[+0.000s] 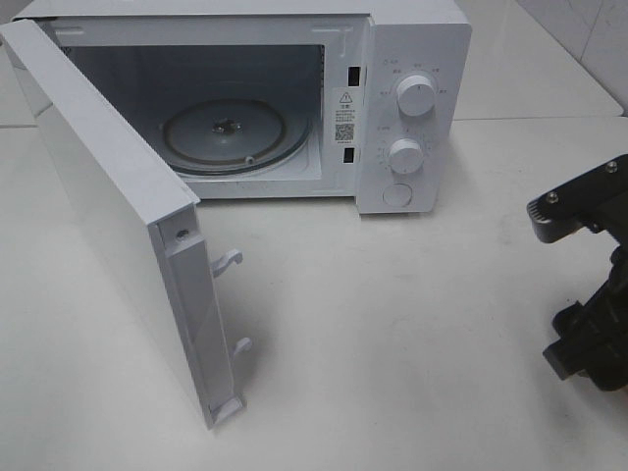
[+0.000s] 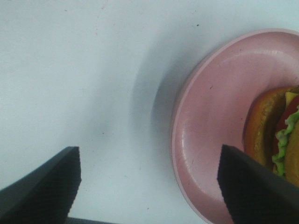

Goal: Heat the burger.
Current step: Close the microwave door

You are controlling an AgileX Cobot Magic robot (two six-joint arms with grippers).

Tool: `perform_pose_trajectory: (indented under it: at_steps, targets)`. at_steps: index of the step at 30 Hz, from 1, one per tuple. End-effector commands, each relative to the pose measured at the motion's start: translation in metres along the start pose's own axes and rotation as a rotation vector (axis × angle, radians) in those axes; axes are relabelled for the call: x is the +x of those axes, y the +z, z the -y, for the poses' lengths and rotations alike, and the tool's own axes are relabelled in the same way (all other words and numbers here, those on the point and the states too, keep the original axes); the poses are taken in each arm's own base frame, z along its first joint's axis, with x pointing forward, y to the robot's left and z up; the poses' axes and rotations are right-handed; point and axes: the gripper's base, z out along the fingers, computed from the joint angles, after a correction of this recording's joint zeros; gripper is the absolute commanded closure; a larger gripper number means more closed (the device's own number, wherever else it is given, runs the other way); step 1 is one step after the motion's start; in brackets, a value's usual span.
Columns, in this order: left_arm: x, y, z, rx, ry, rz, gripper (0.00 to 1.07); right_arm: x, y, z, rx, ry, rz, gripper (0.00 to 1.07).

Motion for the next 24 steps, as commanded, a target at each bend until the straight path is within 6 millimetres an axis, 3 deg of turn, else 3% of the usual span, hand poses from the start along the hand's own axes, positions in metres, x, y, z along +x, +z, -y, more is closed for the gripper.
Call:
perform_pose_trajectory:
  at_steps: [1,3,5,8,10,13,19,24]
  targets:
    - [0.0,-0.002,0.001,-0.001,-0.005,0.035,0.09,0.002,-0.027,0.009,-0.03,-0.037,0.029,0.26]
    - [0.0,-0.002,0.001,-0.001,-0.005,0.035,0.09,0.002,-0.034,0.011,-0.042,-0.039,0.037,0.26]
    - [0.0,-0.002,0.001,-0.001,-0.005,0.035,0.09,0.005,-0.06,0.017,-0.099,-0.049,0.065,0.27]
    - [0.0,-0.002,0.001,-0.001,-0.005,0.035,0.09,0.006,-0.066,0.018,-0.118,-0.051,0.076,0.27]
    - [0.0,-0.002,0.001,-0.001,-0.005,0.035,0.09,0.016,-0.085,0.022,-0.184,-0.072,0.117,0.28]
    - [0.0,-0.002,0.001,-0.001,-0.005,0.035,0.09,0.02,-0.087,0.022,-0.196,-0.079,0.123,0.29]
    - [0.0,-0.002,0.001,-0.001,-0.005,0.035,0.09,0.052,-0.113,0.036,-0.246,-0.062,0.246,0.3]
    - [0.0,-0.002,0.001,-0.001,-0.005,0.035,0.09,0.083,-0.129,0.054,-0.244,0.059,0.403,0.31]
